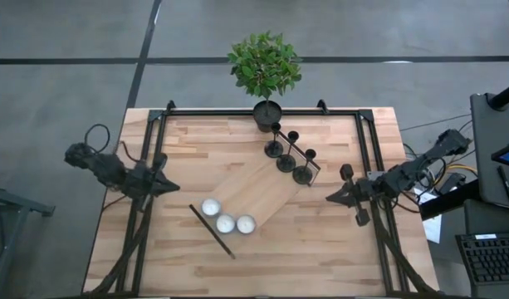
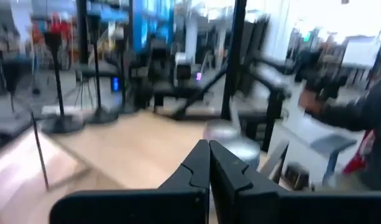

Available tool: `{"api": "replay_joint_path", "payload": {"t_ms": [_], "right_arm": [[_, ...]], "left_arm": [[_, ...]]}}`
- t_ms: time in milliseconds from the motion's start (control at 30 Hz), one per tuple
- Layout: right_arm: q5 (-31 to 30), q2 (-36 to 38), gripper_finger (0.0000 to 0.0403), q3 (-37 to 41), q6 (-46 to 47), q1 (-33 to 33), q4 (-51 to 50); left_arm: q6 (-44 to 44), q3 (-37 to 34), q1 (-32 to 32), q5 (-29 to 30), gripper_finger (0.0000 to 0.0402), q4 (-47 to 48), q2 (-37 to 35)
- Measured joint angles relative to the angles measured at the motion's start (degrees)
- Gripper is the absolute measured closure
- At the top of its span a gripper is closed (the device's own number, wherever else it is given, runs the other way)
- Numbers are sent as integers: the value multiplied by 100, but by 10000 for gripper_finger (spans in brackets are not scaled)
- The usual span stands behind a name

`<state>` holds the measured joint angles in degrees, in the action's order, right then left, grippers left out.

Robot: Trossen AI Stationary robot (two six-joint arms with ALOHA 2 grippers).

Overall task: Pick & Place candle stick holders
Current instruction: Return to Home Position

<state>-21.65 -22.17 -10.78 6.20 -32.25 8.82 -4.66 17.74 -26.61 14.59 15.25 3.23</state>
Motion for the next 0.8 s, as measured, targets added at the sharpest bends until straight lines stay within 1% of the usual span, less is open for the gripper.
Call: {"api": "replay_joint_path", "payload": {"t_ms": [100, 167, 233, 300, 367, 433, 533, 667, 700, 800], "right_arm": [[220, 138, 394, 226, 6, 124, 113], [408, 214, 394, 415, -25, 227, 396], [568, 283, 394, 590, -155, 340, 719], [672, 358, 394, 757, -308, 440, 889], [718, 423, 394, 938, -364, 526, 984], [718, 505, 394, 1029, -258, 598, 862], [719, 621, 394, 1027, 44, 646, 563], [781, 818, 394, 1027, -9, 643, 175], [799, 882, 394, 1027, -35, 645, 65], [865, 1079, 394, 1027, -83, 645, -318]], "left_arm": [[169, -88, 0, 10, 401, -69, -321], [241, -198, 2, -14, 401, 278, -311], [272, -241, 0, -62, 401, 72, -311], [292, -325, 2, -73, 401, 152, -313], [258, -352, 1, -235, 401, 180, -313], [218, -363, -2, -320, 401, 93, -313], [210, -429, 2, -261, 401, 140, -313], [327, -553, 2, -261, 401, -28, -313], [363, -611, 2, -212, 401, -8, -313], [218, -829, 2, 223, 401, -96, -315]]}}
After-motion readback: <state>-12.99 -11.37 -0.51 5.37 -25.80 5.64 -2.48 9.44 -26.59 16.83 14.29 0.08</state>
